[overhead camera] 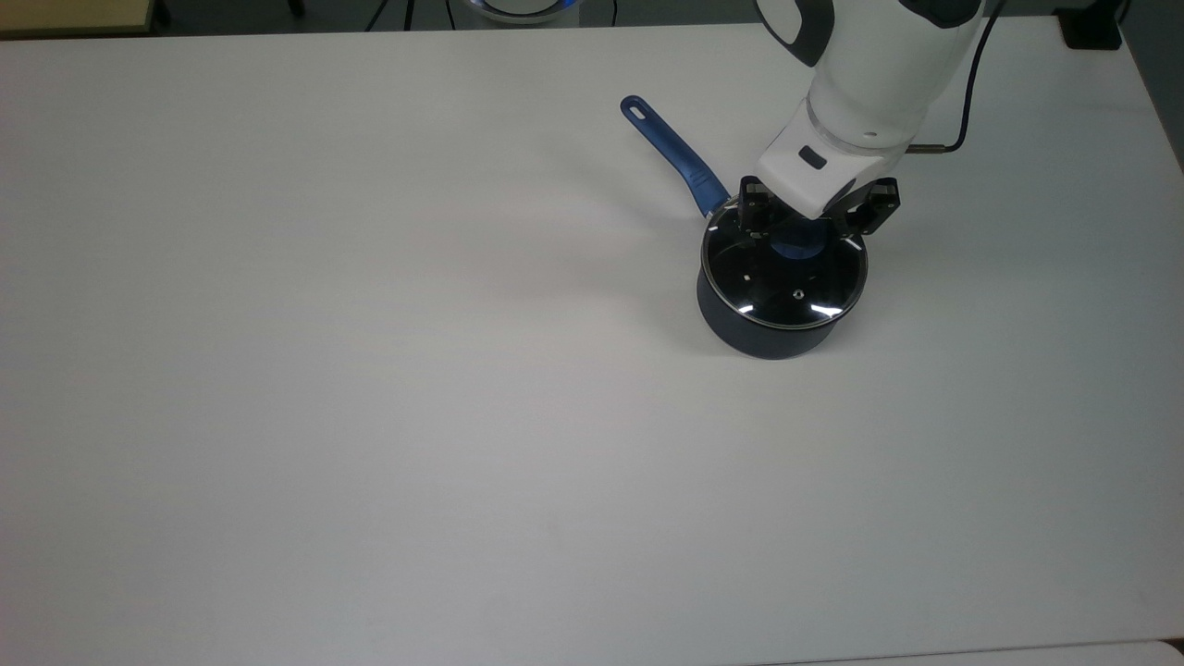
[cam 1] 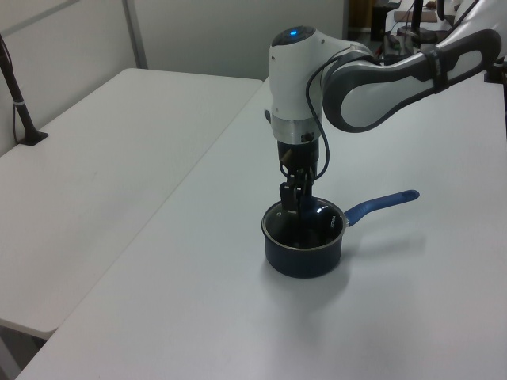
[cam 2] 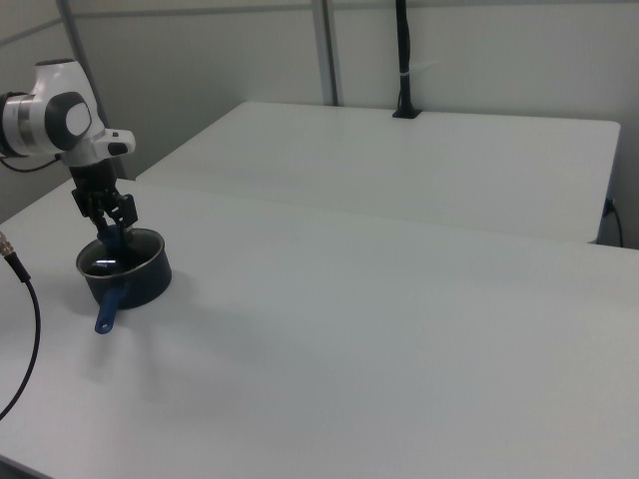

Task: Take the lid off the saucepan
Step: 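Lift the lid off the pot and carry it away from the saucepan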

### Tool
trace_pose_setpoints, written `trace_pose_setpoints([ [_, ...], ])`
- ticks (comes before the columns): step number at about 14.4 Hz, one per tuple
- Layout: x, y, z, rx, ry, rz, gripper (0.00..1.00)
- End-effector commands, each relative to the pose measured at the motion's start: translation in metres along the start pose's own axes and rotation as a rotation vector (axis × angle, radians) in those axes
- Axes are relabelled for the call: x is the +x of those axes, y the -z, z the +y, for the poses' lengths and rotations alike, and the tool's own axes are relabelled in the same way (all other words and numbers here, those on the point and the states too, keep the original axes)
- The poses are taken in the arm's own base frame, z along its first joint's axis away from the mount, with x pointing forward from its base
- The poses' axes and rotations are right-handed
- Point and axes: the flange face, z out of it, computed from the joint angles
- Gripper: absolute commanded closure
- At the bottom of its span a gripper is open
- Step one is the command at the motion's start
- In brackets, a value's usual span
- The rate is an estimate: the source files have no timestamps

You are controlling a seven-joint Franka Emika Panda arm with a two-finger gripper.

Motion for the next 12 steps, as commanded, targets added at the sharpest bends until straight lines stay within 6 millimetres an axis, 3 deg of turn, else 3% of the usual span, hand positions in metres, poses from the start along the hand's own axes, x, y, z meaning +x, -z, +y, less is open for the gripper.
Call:
trace_pose_setpoints([
  [1, -0.004, 0.021, 0.006, -0.011, -0.004, -0.004, 0.40],
  [4, -0.009, 0.035, 0.009, -0.011, -0.001, -0.013, 0.42],
  [9, -0.018, 0.091, 0.030, 0.017, 0.004, 0.009, 0.42],
  [12, -0.020, 0.106, 0.042, 0.022, 0.002, 0.011, 0.42],
])
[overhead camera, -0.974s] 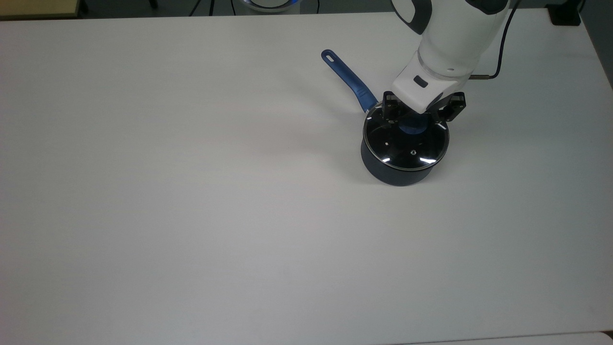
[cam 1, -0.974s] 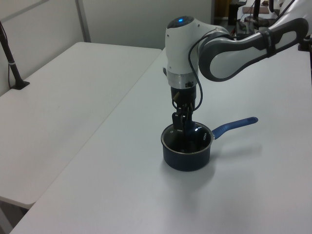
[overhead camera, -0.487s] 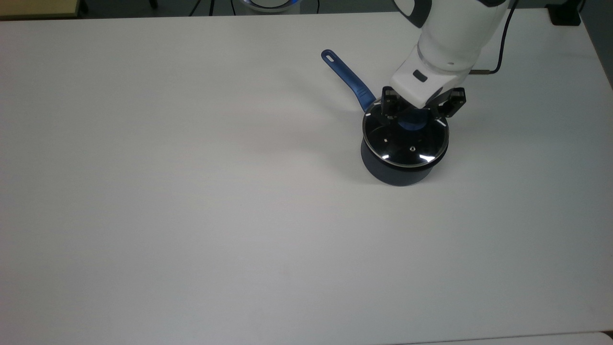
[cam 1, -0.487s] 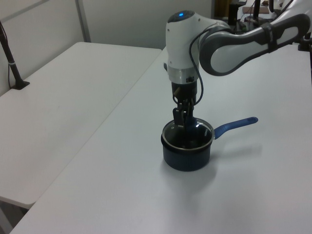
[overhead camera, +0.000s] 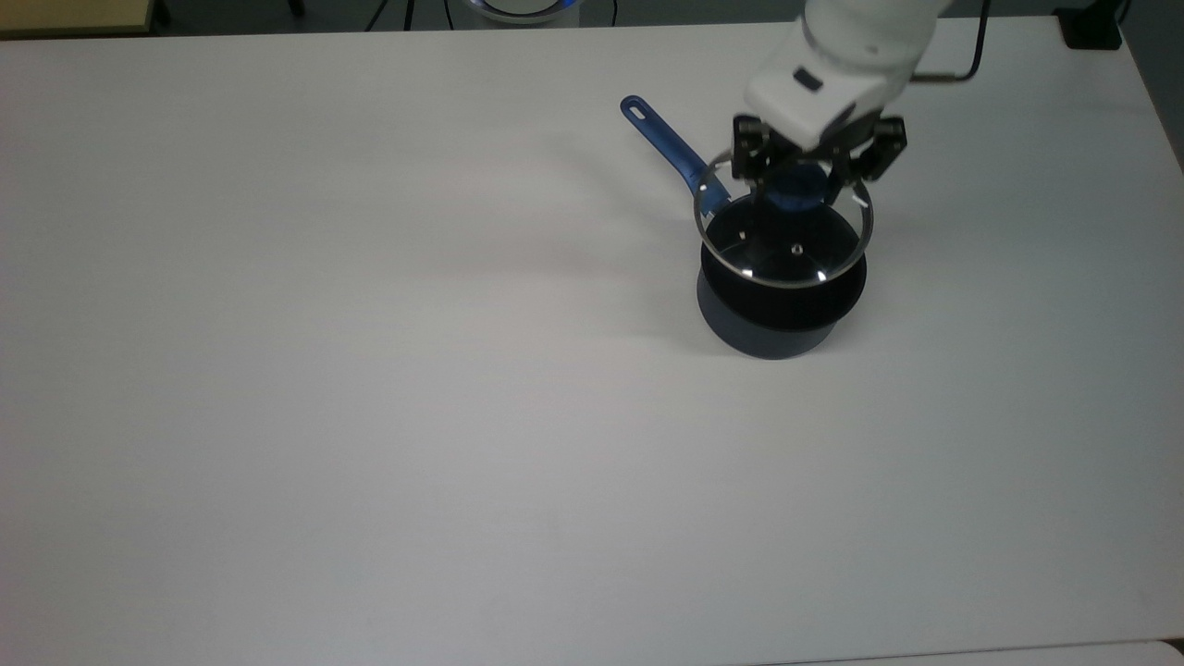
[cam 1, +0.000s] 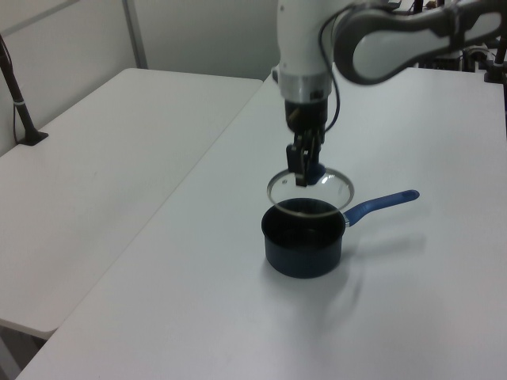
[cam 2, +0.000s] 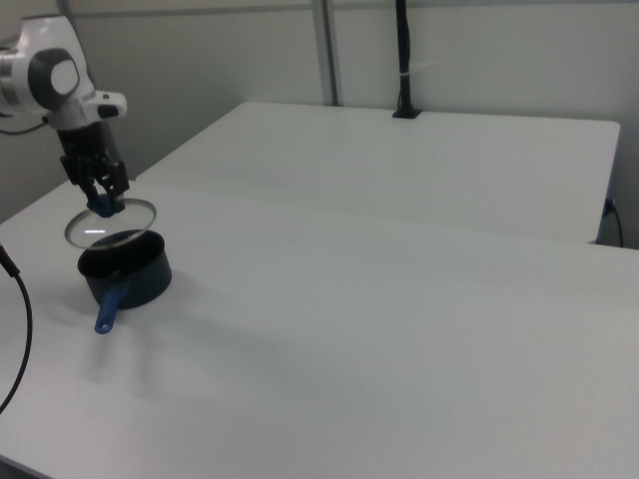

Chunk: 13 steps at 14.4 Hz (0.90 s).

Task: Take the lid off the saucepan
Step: 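Lift the lid off the pot and carry it away from the saucepan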

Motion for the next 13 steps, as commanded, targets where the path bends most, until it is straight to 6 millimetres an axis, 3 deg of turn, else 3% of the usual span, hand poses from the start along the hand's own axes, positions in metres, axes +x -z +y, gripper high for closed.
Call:
trace_pose_setpoints([
  [1, -0.005, 0.026, 0.021, 0.002, 0.015, -0.001, 0.42],
  [5, 0.004, 0.043, 0.067, 0.004, -0.015, -0.001, 0.44],
  [10, 0.023, 0.070, 0.211, 0.014, -0.043, 0.001, 0.44],
  [13, 0.026, 0.073, 0.299, 0.014, -0.056, 0.002, 0.45],
])
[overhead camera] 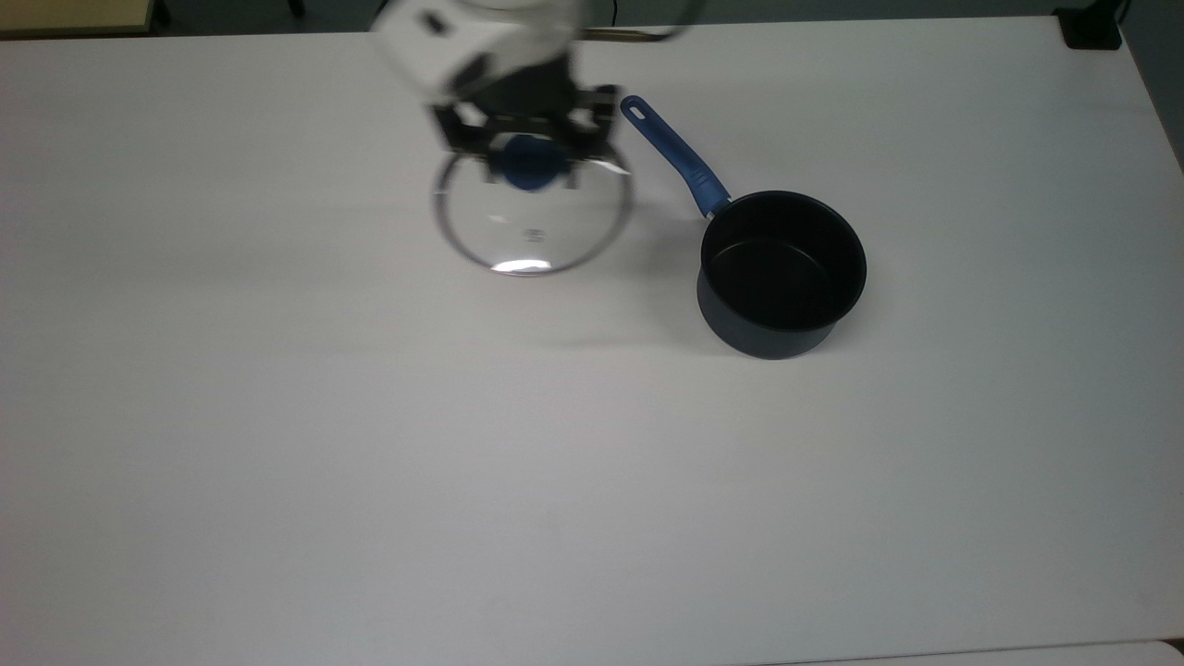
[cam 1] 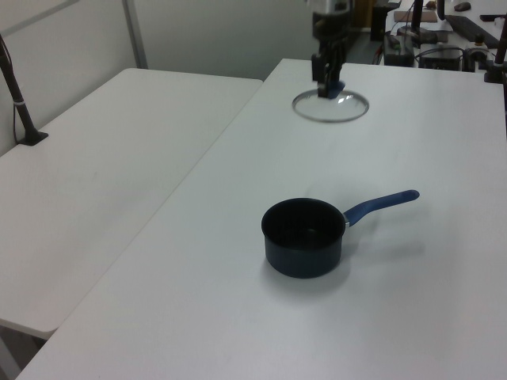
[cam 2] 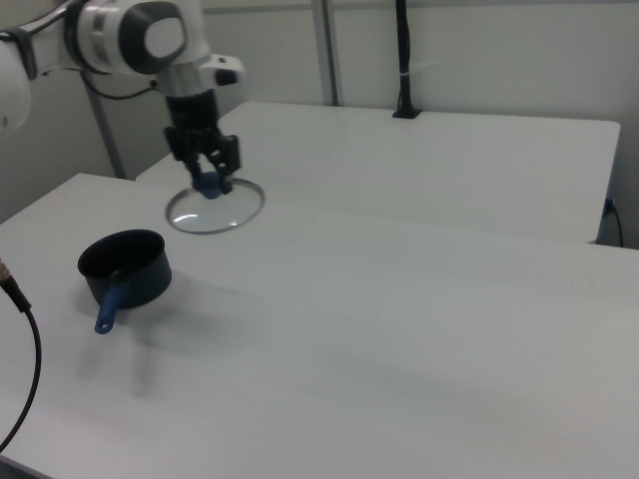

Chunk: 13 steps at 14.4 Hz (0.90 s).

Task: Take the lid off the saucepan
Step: 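Lift the lid off the pot and carry it away from the saucepan, then lower the held lid flat onto the table beside the saucepan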

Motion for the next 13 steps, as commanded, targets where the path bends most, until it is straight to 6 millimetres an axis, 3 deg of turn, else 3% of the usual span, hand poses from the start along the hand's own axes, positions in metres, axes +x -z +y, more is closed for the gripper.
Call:
trace_pose_setpoints([
  [1, -0.005, 0.011, 0.069, -0.003, 0.009, -0.007, 0.45],
  [5, -0.004, -0.004, 0.121, -0.024, -0.001, -0.007, 0.45],
  [6, -0.001, -0.011, 0.126, -0.025, -0.012, 0.010, 0.45],
  [10, 0.010, -0.073, 0.107, -0.039, 0.007, 0.011, 0.45],
  [13, 0.015, -0.108, 0.094, -0.039, 0.022, -0.024, 0.45],
])
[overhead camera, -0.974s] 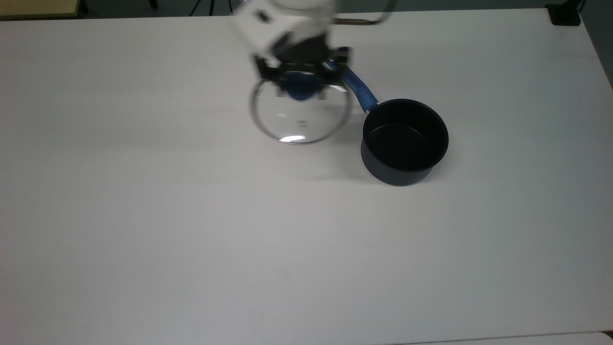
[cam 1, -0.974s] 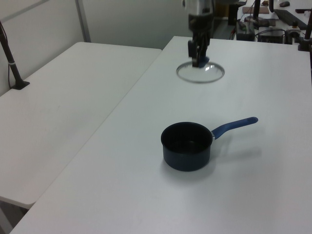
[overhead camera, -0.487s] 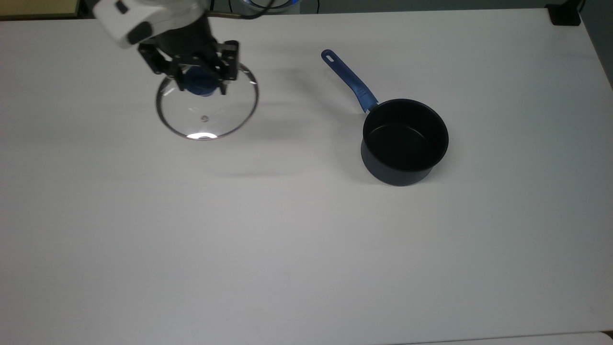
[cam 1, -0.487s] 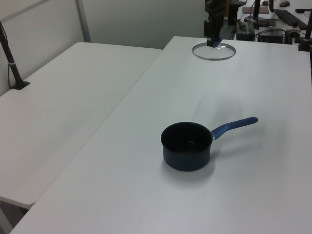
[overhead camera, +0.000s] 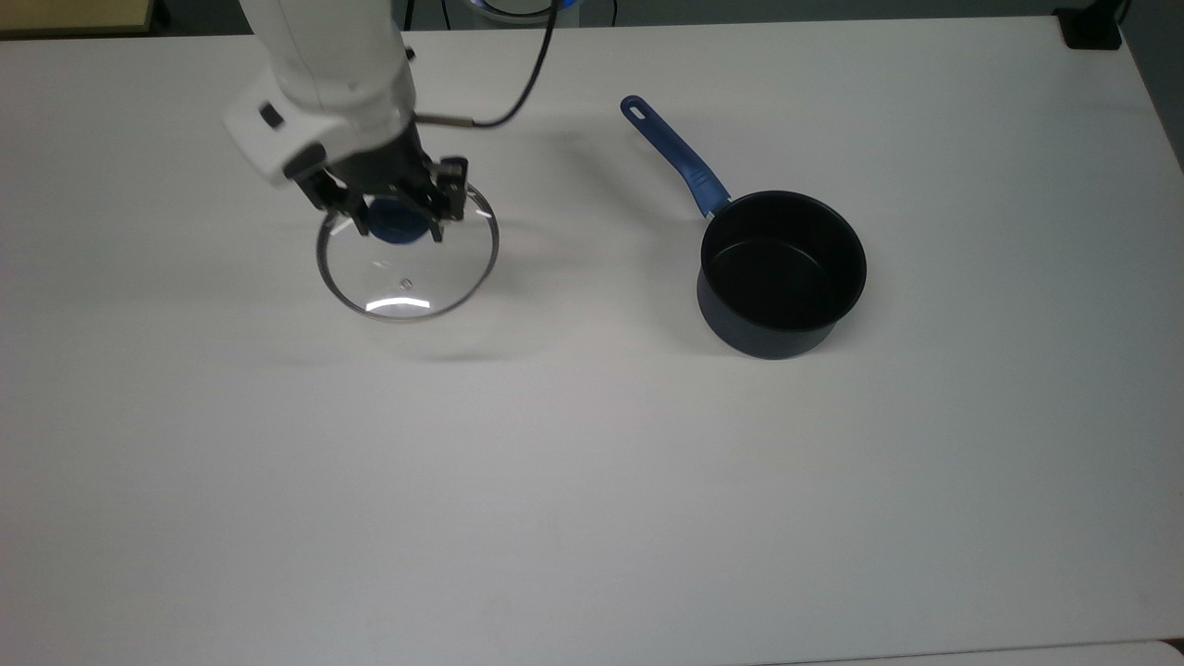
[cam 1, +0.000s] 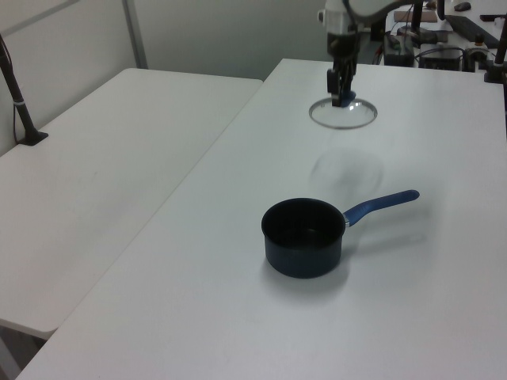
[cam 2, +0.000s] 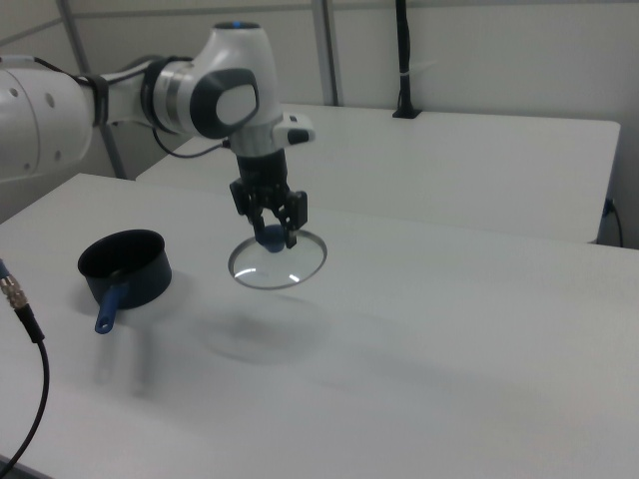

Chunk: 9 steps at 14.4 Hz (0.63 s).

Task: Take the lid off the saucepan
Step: 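Lower the held lid flat onto the table beside the saucepan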

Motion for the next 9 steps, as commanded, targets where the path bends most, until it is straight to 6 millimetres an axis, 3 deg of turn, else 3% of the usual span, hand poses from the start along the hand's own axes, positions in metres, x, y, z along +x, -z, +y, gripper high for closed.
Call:
trace_pose_setpoints([
  [1, 0.002, -0.034, -0.017, -0.015, 0.017, -0.019, 0.45],
  [5, 0.015, -0.076, -0.029, -0.040, 0.013, -0.029, 0.45],
  [8, 0.020, -0.094, -0.028, -0.047, 0.015, -0.031, 0.45],
  [9, 0.023, -0.108, -0.027, -0.049, 0.015, -0.040, 0.45],
])
